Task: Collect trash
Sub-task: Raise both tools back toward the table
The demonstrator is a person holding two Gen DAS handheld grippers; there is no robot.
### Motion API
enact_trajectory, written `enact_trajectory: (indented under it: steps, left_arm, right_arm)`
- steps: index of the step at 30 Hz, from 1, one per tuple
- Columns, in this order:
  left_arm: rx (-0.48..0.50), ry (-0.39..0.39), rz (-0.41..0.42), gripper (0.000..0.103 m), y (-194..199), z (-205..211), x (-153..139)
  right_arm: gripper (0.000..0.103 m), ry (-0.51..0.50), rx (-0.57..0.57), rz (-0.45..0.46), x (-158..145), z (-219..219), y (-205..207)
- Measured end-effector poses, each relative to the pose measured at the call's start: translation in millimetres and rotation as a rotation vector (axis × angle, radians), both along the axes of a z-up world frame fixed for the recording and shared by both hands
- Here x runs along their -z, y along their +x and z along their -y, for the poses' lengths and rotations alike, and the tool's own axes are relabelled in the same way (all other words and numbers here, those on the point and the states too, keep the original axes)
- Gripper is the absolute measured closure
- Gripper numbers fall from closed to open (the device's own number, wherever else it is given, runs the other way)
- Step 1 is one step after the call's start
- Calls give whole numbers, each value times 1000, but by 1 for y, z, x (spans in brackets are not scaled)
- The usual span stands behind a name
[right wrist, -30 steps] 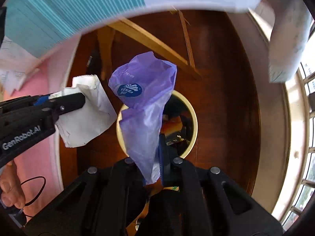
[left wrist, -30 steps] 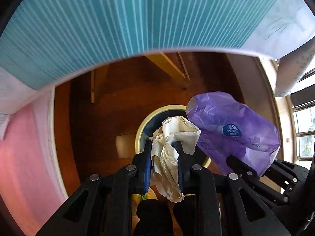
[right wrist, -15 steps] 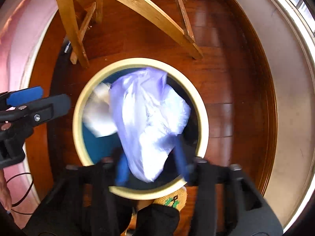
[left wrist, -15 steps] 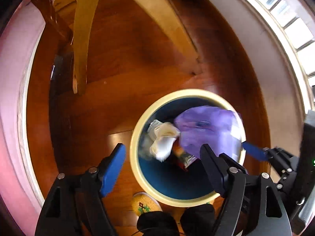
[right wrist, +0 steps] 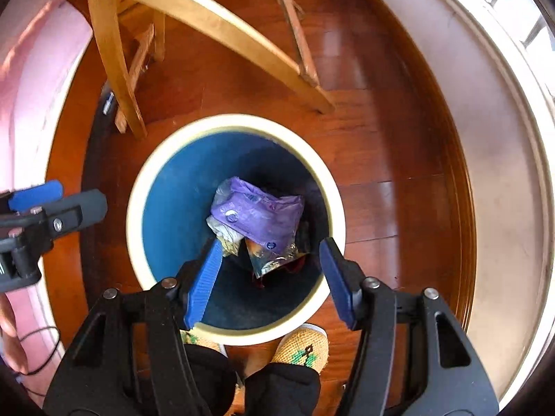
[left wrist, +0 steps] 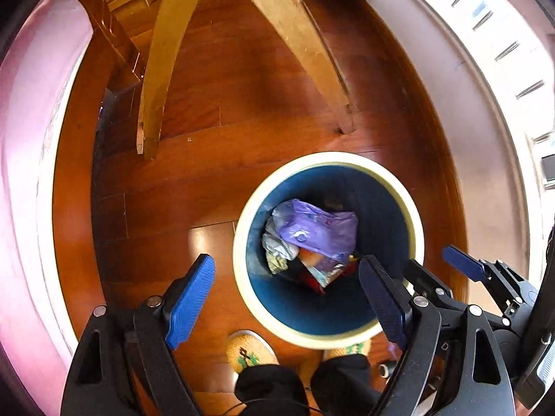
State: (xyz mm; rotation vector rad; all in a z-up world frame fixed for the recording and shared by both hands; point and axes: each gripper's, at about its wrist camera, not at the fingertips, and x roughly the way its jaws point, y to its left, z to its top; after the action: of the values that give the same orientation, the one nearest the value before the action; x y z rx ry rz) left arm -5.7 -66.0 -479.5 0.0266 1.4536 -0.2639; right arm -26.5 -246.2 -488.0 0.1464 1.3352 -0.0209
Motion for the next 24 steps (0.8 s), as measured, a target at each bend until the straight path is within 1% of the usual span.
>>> enact_trajectory:
  steps: [2,7,8,9,13,17,21,24]
  left_arm:
    - [-5,-12,5,17,-7,-2,-21]
    - [-16,28,64,17,-24,-11,-86]
    - [-32,8,71,17,-27,-14,-102]
    - [-39,3,77,17,-29,-18,-117]
    - [-48,3,121,17,-34,-30,-187]
    - [-41,14,190,17,-38,-40,-263]
    - [-14,8,258,17,-42,-50,-336]
    - [-1,-1,303,17,-44,-59,-387]
  right_arm:
    - [47,6,-2,18,-22,-2,-2]
    - [46,24,-11,56,-86,-8,-10]
    - [46,31,-11,67,-102,-10,-12]
    - [46,39,-8,77,-116,-11,-14]
    - [46,66,7,114,-181,-15,-20]
    - [46,101,7,145,-250,-25,-25]
    - [46,104,-4,198,-323,-36,-29]
    - [44,102,-9,240,-375,-44,-32]
